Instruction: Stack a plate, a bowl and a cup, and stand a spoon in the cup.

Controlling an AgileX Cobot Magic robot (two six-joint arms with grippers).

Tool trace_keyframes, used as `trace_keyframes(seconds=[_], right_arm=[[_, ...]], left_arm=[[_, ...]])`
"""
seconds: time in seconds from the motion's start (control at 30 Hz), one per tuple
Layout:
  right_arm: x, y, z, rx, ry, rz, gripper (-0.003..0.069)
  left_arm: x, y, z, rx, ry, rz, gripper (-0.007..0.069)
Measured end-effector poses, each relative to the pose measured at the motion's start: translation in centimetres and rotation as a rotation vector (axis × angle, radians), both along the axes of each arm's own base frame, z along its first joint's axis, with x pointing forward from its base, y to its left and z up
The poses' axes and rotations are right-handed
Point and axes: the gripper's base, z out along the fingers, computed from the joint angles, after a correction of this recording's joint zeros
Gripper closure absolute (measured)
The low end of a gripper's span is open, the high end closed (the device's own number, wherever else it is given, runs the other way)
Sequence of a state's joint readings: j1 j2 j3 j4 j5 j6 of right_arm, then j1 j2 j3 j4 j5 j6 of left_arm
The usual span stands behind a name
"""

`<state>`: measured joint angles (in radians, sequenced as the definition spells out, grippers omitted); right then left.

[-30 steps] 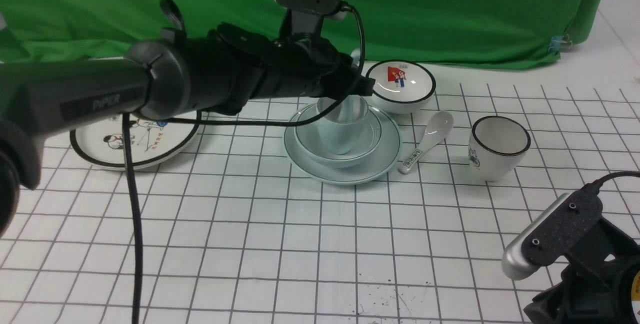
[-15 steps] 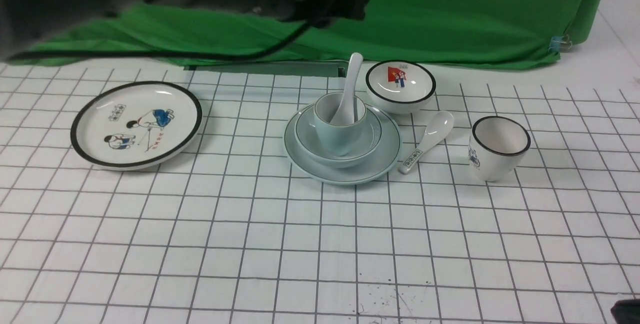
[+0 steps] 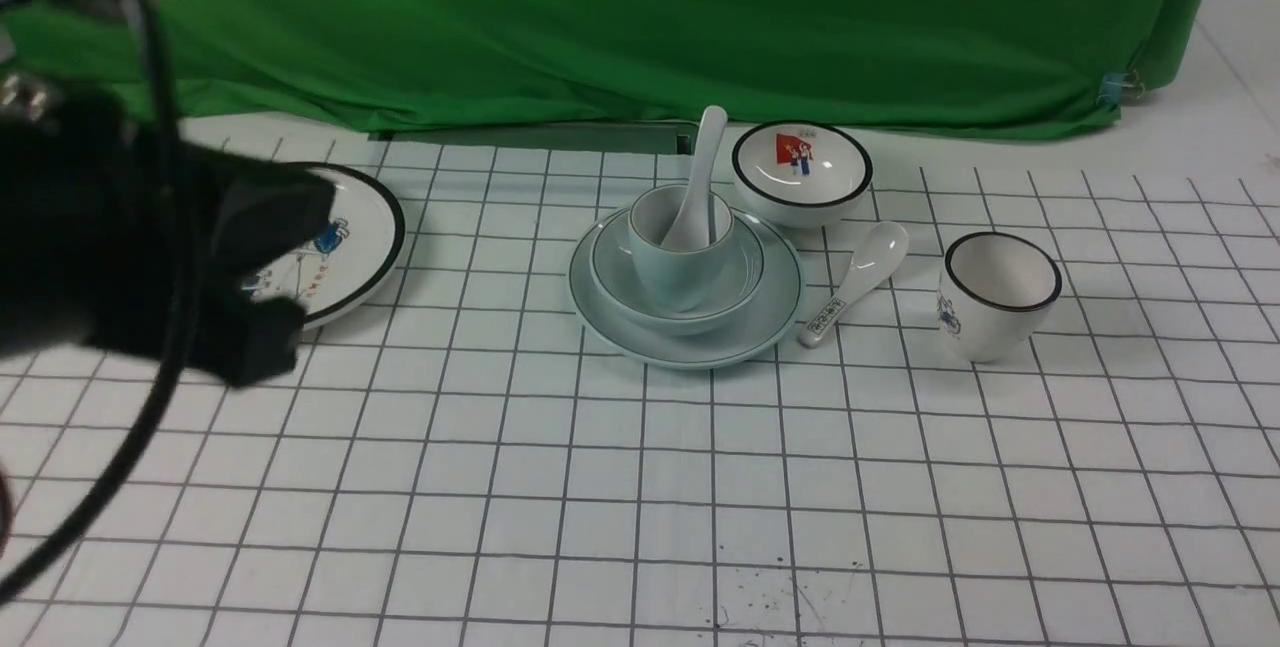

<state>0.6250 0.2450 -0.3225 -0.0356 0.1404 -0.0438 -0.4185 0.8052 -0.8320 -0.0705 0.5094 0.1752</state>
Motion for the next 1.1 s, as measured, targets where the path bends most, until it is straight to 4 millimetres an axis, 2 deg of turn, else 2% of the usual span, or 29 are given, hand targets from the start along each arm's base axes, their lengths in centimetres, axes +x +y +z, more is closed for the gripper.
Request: trace_keyframes(seconds=[0.17,0.3,0.4,0.5,0.63,0.67,0.7,0.77,0.93,1.1], right_arm=[[0.5,0.4,-2.5,-0.028,0.094,-0.003,0.0640],[0.6,0.5,-4.0,-0.045,0.137,-0.005,0.0624],[0.7,0.5,-4.7,-0.057,0.153,-0.006,0.0613],[0.7,0.5,-5.2,-0.055,0.150,-0.003,0.0607],[0.7,0.6,-6.4,-0.041,0.130,0.008,0.0599],[0.7,0.7,-6.9,-0.035,0.121,0.012,0.0596],[0.5,0.7,-8.2,-0.025,0.108,0.019,0.0589],[0.4,0.5,-8.6,-0.019,0.101,0.016,0.0587],[0.0,-0.7,-9.4,-0.019,0.109,-0.099,0.0571],[-0.1,-2.4,-9.7,0.002,0.119,-0.335,0.0552]], left_arm=[[-2.4,1.4,-4.9,0.013,-0.087,0.012,0.0665],[-3.5,1.9,-6.6,-0.028,-0.186,0.017,0.0662],[-3.9,2.1,-6.8,-0.107,-0.361,0.026,0.0662],[-4.0,2.1,-6.9,-0.141,-0.435,0.030,0.0662],[-4.0,2.2,-7.4,-0.151,-0.459,0.031,0.0662],[-4.0,2.2,-7.7,-0.149,-0.455,0.031,0.0662],[-4.1,2.2,-8.1,-0.144,-0.444,0.031,0.0662],[-4.1,2.2,-8.5,-0.142,-0.434,0.031,0.0662],[-4.1,2.2,-9.2,-0.132,-0.413,0.030,0.0661],[-4.1,2.2,-9.3,-0.132,-0.412,0.030,0.0661]])
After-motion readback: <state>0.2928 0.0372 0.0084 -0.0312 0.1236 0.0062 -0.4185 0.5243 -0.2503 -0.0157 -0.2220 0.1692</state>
